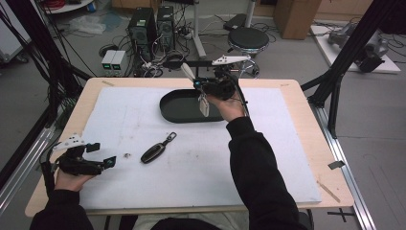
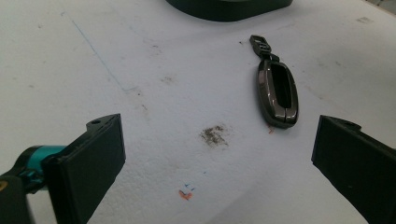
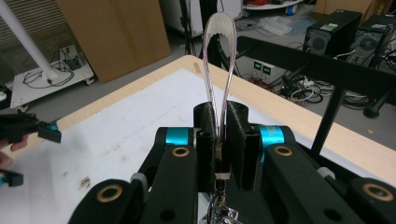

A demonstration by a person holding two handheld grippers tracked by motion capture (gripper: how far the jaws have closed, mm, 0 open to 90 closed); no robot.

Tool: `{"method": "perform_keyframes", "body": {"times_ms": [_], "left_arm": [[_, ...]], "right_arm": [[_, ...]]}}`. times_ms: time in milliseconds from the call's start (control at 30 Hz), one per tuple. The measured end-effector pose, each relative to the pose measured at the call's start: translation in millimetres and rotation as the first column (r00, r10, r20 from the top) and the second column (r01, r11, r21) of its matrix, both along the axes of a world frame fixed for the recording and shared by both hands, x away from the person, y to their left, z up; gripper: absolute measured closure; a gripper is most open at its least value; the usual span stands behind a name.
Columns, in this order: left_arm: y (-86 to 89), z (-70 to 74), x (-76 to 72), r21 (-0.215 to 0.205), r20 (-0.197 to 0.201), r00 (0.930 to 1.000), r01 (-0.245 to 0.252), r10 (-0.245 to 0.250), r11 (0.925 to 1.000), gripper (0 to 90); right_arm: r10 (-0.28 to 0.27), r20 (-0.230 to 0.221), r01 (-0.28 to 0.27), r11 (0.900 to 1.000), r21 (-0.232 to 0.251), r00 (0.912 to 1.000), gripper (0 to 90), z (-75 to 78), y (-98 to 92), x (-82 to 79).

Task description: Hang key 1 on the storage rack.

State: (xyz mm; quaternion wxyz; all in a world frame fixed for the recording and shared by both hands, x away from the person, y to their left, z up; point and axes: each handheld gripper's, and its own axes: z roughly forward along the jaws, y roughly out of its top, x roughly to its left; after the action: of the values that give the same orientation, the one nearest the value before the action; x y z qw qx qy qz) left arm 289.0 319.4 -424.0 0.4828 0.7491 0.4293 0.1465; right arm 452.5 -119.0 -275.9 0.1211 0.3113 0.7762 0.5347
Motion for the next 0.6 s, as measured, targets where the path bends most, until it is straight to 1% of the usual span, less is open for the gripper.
{"method": "perform_keyframes", "body": {"times_ms": [67,100,167,233,267,300,333,367,433,467,500,533,567,600], "left_arm": [[-0.6,-0.2,0.3,0.002,0.000,1.0000,0.001,-0.001,1.0000,3.3],[-0.8,-0.3,0.3,0.008,-0.001,1.0000,0.004,-0.004,1.0000,3.3],[-1.1,-0.5,0.5,0.012,-0.002,1.0000,0.006,-0.006,0.9999,3.3],[-1.4,-0.6,0.1,0.008,0.000,1.0000,0.003,-0.003,1.0000,3.3],[-1.2,-0.4,-0.1,0.010,0.001,1.0000,0.004,-0.004,0.9999,3.3],[-1.1,-0.4,-0.1,0.010,0.001,1.0000,0.004,-0.004,0.9999,3.3],[-1.0,-0.5,0.0,0.011,0.001,1.0000,0.002,-0.002,0.9999,3.3],[-1.0,-0.6,0.2,0.011,0.000,1.0000,0.002,-0.002,0.9999,3.3],[-1.2,-1.0,0.7,0.011,-0.001,1.0000,0.002,-0.002,0.9999,3.3],[-1.4,-1.3,0.9,0.012,-0.003,1.0000,0.001,-0.001,0.9999,3.2],[-1.3,-1.5,1.1,0.016,-0.005,1.0000,0.003,-0.003,0.9999,3.2],[-1.4,-1.5,1.2,0.018,-0.005,1.0000,0.003,-0.003,0.9998,3.2],[-1.3,-1.6,1.3,0.018,-0.006,1.0000,0.002,-0.002,0.9998,3.3],[-1.2,-1.6,1.4,0.020,-0.007,1.0000,0.002,-0.002,0.9998,3.3]], "right_arm": [[-0.001,-0.003,0.001,1.000,-0.002,1.0000,82.5,1.7,3.2,6.6],[-0.004,0.003,0.004,1.000,-0.006,1.0000,82.5,2.5,5.0,9.6],[-0.005,-0.007,0.005,1.000,-0.006,1.0000,82.5,4.3,9.7,18.5],[-0.005,-0.009,0.005,1.000,-0.009,1.0000,82.5,4.8,10.8,21.3],[-0.013,-0.010,0.013,1.000,-0.021,0.9999,82.5,6.4,12.8,26.3],[-0.013,-0.010,0.013,1.000,-0.021,0.9999,82.5,6.4,12.8,26.3],[-0.016,-0.008,0.016,1.000,-0.016,0.9998,82.5,8.1,12.7,31.4],[-0.016,-0.008,0.016,1.000,-0.016,0.9998,82.5,8.1,12.7,31.4],[-0.025,-0.011,0.025,1.000,-0.012,0.9996,82.5,9.6,11.8,36.7],[-0.033,-0.023,0.033,0.999,-0.016,0.9992,82.5,11.0,10.7,42.8],[-0.033,-0.023,0.033,0.999,-0.016,0.9992,82.5,11.0,10.7,42.8],[-0.041,-0.020,0.041,0.999,-0.027,0.9990,82.5,12.1,10.9,45.6],[-0.048,-0.016,0.048,0.999,-0.025,0.9987,82.5,12.8,10.5,48.1],[-0.056,-0.025,0.055,0.998,-0.014,0.9981,82.5,13.4,8.3,53.6]]}}
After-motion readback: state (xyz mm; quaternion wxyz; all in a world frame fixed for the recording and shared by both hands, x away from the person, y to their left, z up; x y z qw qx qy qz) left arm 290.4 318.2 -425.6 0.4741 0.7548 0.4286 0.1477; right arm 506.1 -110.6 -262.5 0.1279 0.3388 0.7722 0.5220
